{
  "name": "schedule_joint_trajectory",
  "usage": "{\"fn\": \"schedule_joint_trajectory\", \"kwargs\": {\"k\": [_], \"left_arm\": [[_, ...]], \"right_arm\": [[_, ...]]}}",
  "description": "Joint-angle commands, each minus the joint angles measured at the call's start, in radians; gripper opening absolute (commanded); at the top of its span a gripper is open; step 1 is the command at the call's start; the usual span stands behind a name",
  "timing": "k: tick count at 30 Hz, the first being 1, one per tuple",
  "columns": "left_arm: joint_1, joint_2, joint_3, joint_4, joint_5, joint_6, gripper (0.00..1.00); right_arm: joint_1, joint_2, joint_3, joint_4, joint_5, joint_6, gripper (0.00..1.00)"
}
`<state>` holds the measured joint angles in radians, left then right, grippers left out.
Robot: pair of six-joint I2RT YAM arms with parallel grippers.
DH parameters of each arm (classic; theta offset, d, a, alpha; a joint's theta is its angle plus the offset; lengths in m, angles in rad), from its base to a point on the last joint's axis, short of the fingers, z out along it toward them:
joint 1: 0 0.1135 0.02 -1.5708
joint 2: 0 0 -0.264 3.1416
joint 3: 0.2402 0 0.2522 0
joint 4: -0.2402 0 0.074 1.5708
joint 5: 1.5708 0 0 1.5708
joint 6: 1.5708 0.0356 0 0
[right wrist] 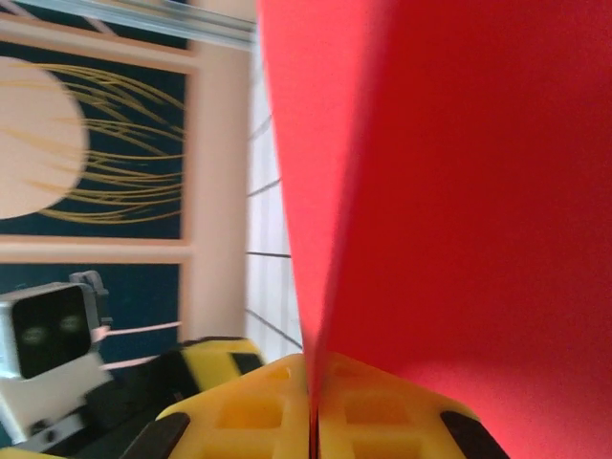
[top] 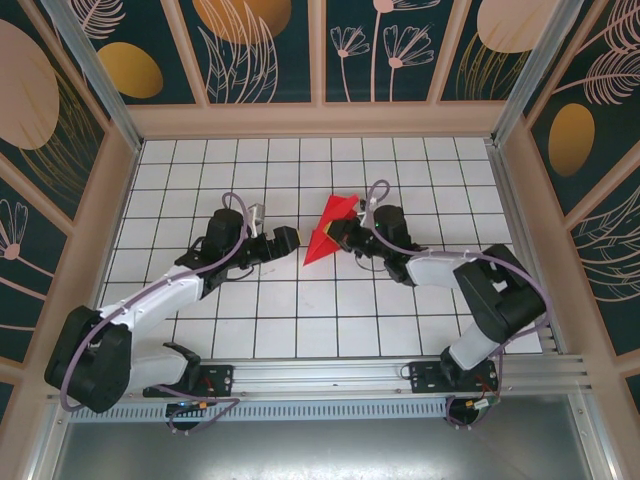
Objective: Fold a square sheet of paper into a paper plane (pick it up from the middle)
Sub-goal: Turn over the paper at the center of the table.
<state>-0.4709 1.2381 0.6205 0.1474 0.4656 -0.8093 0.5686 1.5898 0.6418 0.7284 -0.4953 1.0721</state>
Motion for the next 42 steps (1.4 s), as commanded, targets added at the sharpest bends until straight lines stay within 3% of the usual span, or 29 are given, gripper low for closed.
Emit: {"fn": "schedule_joint_trajectory", "kwargs": {"k": [1,9,18,21,24,36,42], "left_arm": [[0.005,-0.034,-0.023,0.141,0.15,-0.069,0.98],[0.005,0.013,-0.061,0.373,0.271,-0.212,0.99],[0.005,0.026,-0.07,0.471,0.291,-0.266,0.97],[0.005,0.01,-0.082,0.488,0.249,-0.275,0.94],[0.005,-0.01,-0.087,0.49,0.209,-0.266,0.87],[0.005,-0.041,-0.08,0.416,0.151,-0.181,0.34],[0.005,-0.026,-0.066,0.39,0.154,-0.153,0.18]], "right_arm": [[-0.016,-0.051,0.001,0.135,-0.124,-0.004,0.08],[-0.003,-0.024,0.054,0.272,-0.203,0.133,0.09],[0.042,0.041,0.104,0.342,-0.241,0.201,0.1],[0.047,0.058,0.109,0.362,-0.255,0.221,0.1],[0.051,0.068,0.109,0.382,-0.267,0.238,0.1],[0.051,0.056,0.113,0.313,-0.284,0.21,0.18],[0.049,0.05,0.134,0.245,-0.286,0.185,0.24]]}}
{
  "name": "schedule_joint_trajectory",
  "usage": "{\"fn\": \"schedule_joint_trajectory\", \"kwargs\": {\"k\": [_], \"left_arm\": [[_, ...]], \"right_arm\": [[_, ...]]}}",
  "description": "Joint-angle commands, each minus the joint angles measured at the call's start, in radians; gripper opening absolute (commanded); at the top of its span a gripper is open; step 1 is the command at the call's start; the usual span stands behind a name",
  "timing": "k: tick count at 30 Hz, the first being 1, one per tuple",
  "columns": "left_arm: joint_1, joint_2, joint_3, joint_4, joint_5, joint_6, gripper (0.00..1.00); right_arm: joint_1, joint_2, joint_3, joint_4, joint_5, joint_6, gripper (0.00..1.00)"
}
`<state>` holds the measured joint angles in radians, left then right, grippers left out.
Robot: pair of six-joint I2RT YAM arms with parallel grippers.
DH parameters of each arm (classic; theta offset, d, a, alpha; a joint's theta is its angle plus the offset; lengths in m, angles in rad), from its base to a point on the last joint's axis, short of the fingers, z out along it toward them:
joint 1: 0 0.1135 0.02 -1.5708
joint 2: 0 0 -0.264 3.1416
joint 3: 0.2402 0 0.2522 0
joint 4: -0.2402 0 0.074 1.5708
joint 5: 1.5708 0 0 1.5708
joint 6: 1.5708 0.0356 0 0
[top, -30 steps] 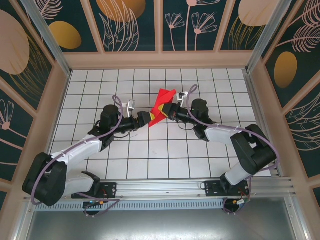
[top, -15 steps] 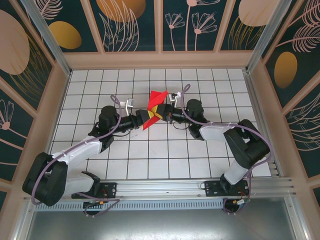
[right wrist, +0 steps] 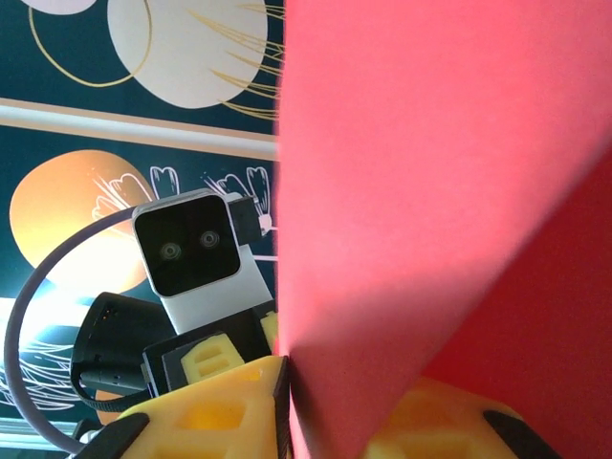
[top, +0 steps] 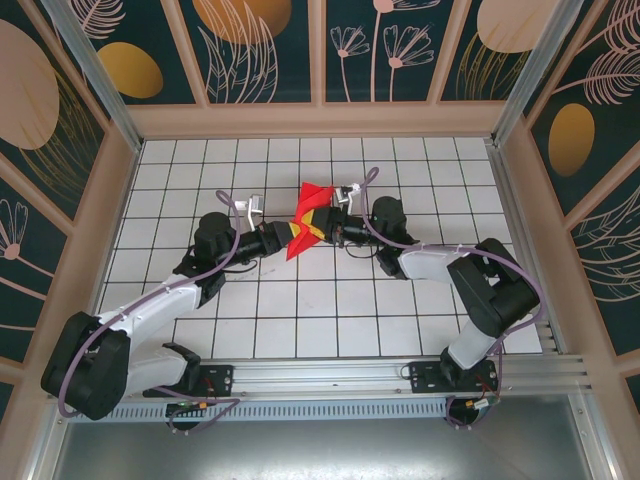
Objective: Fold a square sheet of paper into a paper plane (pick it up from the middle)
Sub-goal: Turn over the paper at the center of the table.
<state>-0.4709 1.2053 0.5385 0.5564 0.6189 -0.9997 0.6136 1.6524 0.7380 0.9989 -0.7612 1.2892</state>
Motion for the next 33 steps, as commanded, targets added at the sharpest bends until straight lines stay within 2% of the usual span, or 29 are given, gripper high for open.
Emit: {"fn": "schedule_joint_trajectory", "kwargs": {"k": [1,5,9,13,16,22,26,28,30,32,33], "left_arm": [[0.005,0.007,0.021,-0.036,-0.007,0.048,0.16],[0.005,-0.004,0.059,-0.175,-0.066,0.124,0.09],[0.005,-0.029,0.132,-0.417,-0.204,0.261,0.08],[0.004,-0.008,0.235,-0.694,-0.423,0.402,0.06],[0.002,0.024,0.303,-0.845,-0.619,0.456,0.06],[-0.038,0.107,0.403,-1.031,-0.994,0.48,0.05],[-0.093,0.209,0.464,-1.105,-1.178,0.454,0.0],[-0.124,0.273,0.485,-1.115,-1.223,0.441,0.0],[-0.142,0.327,0.499,-1.106,-1.21,0.43,0.0],[-0.157,0.369,0.5,-1.066,-1.156,0.426,0.01],[-0.16,0.382,0.497,-1.035,-1.101,0.426,0.06]], "right_arm": [[0.001,-0.016,0.039,-0.046,-0.018,-0.042,0.25],[-0.014,-0.068,0.036,-0.199,0.014,-0.126,0.33],[-0.032,-0.165,0.057,-0.544,0.157,-0.3,0.43],[-0.044,-0.249,0.077,-0.806,0.338,-0.42,0.54],[-0.045,-0.286,0.091,-0.942,0.465,-0.457,0.59],[-0.046,-0.305,0.093,-1.062,0.611,-0.458,0.61],[-0.045,-0.3,0.086,-1.078,0.646,-0.444,0.61],[-0.046,-0.296,0.083,-1.085,0.662,-0.436,0.61],[-0.046,-0.295,0.078,-1.086,0.673,-0.428,0.61],[-0.046,-0.296,0.071,-1.084,0.682,-0.419,0.61],[-0.046,-0.296,0.066,-1.082,0.684,-0.418,0.61]]}}
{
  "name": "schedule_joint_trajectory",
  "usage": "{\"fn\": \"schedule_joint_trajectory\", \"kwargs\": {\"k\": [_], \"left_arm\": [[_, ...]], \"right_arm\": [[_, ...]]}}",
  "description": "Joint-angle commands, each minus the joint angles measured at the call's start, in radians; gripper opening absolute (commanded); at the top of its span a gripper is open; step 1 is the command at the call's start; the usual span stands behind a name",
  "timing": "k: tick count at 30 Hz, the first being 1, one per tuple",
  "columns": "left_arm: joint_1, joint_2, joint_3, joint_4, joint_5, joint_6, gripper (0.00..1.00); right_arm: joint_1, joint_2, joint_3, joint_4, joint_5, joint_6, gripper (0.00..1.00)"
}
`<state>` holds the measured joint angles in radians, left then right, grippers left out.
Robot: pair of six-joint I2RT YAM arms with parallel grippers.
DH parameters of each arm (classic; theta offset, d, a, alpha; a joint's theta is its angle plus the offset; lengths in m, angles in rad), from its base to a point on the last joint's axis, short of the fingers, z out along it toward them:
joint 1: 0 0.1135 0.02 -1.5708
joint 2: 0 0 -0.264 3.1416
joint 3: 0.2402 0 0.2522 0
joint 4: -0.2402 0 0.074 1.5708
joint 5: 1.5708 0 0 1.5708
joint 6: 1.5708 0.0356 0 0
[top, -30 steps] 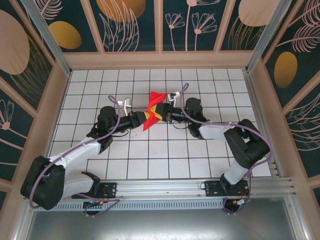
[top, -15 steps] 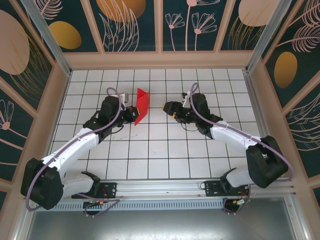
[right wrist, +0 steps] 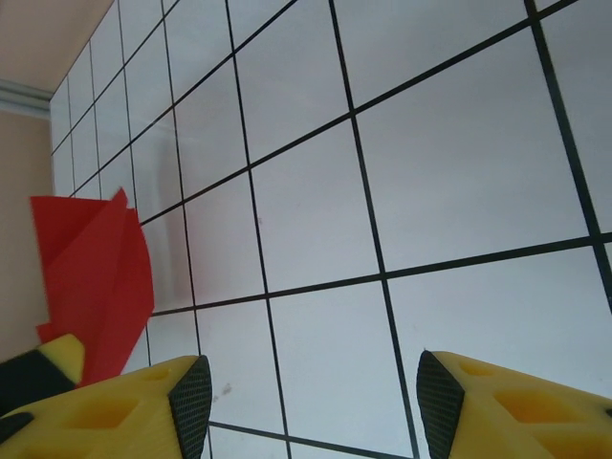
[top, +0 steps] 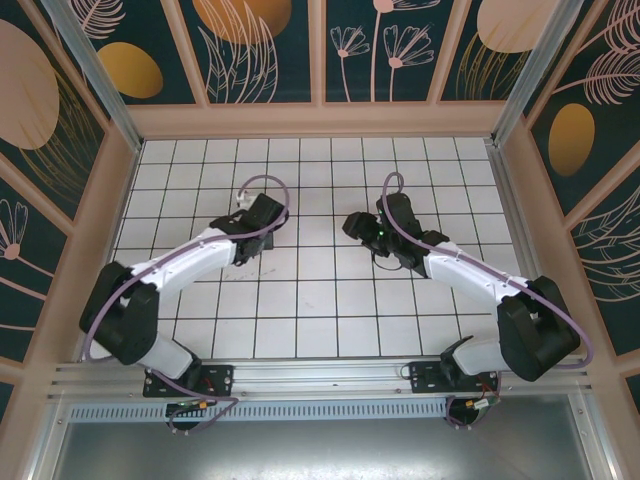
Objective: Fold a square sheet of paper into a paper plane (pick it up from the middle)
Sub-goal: Turn over the paper at the center of the table, then move the paper to the center of the table.
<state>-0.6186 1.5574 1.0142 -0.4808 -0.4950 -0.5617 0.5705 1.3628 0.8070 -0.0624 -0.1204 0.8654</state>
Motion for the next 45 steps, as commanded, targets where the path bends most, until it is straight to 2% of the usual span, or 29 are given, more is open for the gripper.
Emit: {"fn": "schedule_joint_trajectory", "kwargs": {"k": [1,2,4,7,10,14,22,26,33,39,45], "left_arm": [[-0.014,0.037,0.015,0.044,0.073,-0.009,0.11],[-0.014,0.04,0.008,0.083,0.135,-0.004,0.18],[-0.014,0.045,-0.007,0.154,0.25,0.004,0.41],[-0.01,0.047,-0.002,0.188,0.324,0.016,0.58],[0.021,0.023,-0.006,0.214,0.378,0.012,0.69],[0.111,-0.035,-0.042,0.268,0.485,-0.025,0.76],[0.244,-0.13,-0.18,0.312,0.446,-0.112,0.93],[0.294,-0.191,-0.256,0.345,0.422,-0.159,0.99],[0.353,-0.256,-0.328,0.362,0.421,-0.197,0.98],[0.36,-0.254,-0.343,0.372,0.456,-0.185,0.99],[0.36,-0.257,-0.351,0.391,0.514,-0.164,0.98]], "right_arm": [[-0.003,-0.007,-0.006,-0.021,0.047,0.009,0.6],[-0.003,-0.007,-0.008,-0.023,0.05,0.013,0.58],[-0.001,-0.008,-0.014,-0.021,0.054,0.017,0.56],[0.007,-0.002,-0.019,-0.002,0.051,0.019,0.53],[0.03,0.023,-0.012,0.008,0.057,0.022,0.5],[0.104,0.103,0.03,0.051,0.061,0.03,0.44],[0.289,0.38,0.261,0.102,0.064,0.053,0.24],[0.345,0.526,0.397,0.119,0.024,0.064,0.2],[0.365,0.716,0.567,0.064,-0.03,0.065,0.16],[0.356,0.76,0.602,-0.044,-0.027,-0.01,0.16],[0.328,0.702,0.487,-0.146,-0.042,-0.236,0.16]]}}
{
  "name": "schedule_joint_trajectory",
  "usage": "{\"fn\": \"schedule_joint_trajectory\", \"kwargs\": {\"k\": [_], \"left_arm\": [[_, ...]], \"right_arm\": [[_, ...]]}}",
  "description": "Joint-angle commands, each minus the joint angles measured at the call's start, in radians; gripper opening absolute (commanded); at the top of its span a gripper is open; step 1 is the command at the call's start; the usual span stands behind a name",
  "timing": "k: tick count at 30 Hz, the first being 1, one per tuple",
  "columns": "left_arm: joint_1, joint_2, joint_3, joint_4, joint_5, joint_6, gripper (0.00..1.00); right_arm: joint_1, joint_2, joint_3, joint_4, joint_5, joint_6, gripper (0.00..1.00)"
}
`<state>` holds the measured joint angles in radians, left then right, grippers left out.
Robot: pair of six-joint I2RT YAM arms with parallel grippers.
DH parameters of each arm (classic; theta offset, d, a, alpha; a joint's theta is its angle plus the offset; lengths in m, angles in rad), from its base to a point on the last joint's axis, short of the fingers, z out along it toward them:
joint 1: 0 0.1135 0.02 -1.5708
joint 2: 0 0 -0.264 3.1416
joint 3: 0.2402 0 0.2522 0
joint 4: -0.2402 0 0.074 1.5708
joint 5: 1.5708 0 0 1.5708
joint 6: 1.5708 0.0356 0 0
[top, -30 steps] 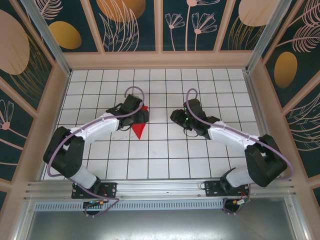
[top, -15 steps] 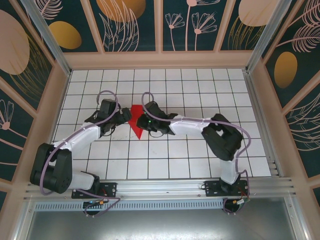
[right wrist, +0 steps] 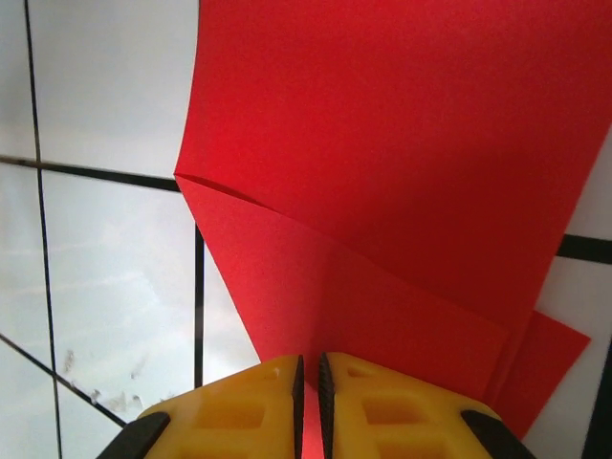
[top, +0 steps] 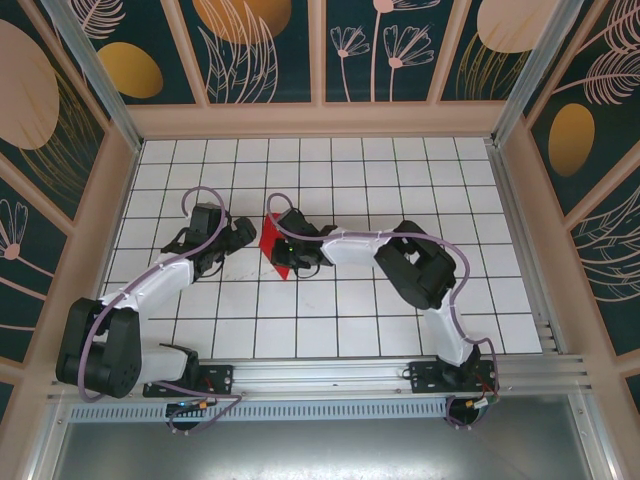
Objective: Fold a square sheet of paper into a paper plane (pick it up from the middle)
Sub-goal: Move the paper to the center of the table.
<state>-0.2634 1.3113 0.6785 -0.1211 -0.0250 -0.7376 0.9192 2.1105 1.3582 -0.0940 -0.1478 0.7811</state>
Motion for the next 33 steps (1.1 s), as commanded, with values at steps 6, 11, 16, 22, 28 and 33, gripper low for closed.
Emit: {"fn": "schedule_joint_trajectory", "kwargs": {"k": [6,11,16,22,28,33], "left_arm": [[0.006,-0.012,-0.023,0.053,0.127,0.03,0.99],[0.006,-0.011,-0.045,0.104,0.218,0.03,0.99],[0.005,-0.004,-0.065,0.135,0.303,0.025,0.98],[0.001,-0.019,-0.117,0.186,0.39,-0.009,0.98],[-0.009,-0.036,-0.147,0.228,0.445,-0.045,0.99],[-0.03,-0.029,-0.151,0.25,0.47,-0.066,0.99]], "right_arm": [[-0.042,-0.186,-0.25,-0.188,-0.054,-0.462,0.16],[-0.04,-0.325,-0.317,-0.184,-0.056,-0.561,0.17],[-0.04,-0.467,-0.323,-0.096,0.026,-0.289,0.23],[-0.012,-0.532,-0.449,0.034,0.183,0.187,0.39],[0.026,-0.479,-0.474,0.147,0.179,0.342,0.4],[0.02,-0.41,-0.461,0.165,0.186,0.345,0.38]]}}
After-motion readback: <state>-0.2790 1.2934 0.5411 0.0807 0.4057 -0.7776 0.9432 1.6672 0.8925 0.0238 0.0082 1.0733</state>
